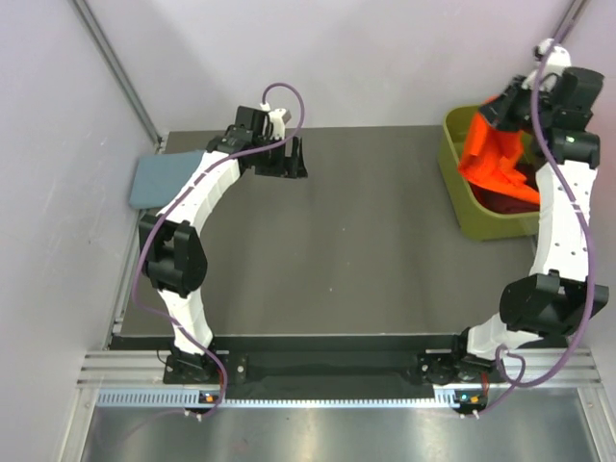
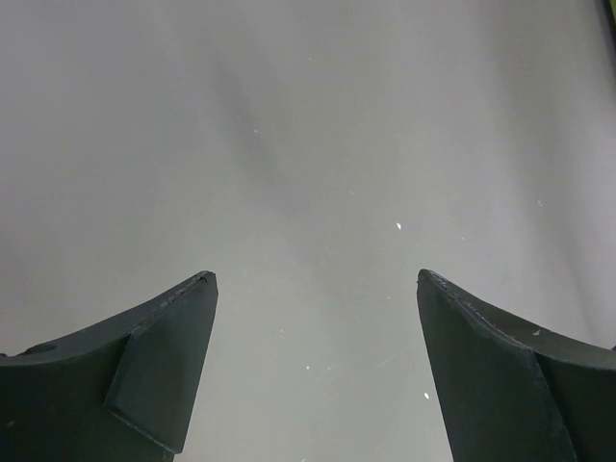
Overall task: Fold and stack the t-shirts
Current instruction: Grab the tshirt from the pile, then move the tshirt to the center of the board
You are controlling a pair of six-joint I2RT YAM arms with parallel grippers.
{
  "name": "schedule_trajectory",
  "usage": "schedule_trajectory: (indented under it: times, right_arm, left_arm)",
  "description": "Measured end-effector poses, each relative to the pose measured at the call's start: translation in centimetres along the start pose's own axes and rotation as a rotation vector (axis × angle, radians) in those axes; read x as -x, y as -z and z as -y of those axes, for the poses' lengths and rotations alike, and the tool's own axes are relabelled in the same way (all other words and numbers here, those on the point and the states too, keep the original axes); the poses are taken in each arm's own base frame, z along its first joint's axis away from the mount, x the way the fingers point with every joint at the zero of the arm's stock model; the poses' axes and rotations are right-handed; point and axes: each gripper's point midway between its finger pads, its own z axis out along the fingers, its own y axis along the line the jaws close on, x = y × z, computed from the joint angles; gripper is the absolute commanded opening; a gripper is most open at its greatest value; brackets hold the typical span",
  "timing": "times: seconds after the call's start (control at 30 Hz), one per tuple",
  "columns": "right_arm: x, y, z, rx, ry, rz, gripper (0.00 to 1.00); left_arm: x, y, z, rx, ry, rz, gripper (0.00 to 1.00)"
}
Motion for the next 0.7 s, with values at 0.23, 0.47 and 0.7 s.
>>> schedule_trajectory:
  times: [0.23,0.47,0.7]
  right_arm:
    - [0.2,1.1,-14.4,0.408,0.163,0.001,0.00]
    - [1.0,4.2,-19.7,0.563,0.187,0.034,0.00]
    - [-1.7,3.1,-20.4,0.616,0.137,-0.050,0.02]
  left_arm:
    - [0.3,0.0,-1.6,0.103,-0.003,0.017,0.92]
    - [1.0,0.7,-4.3,0.261,-0.021,0.051,0.92]
    - [1.8,2.0,-5.6,0.354,-0.047,0.082,0.90]
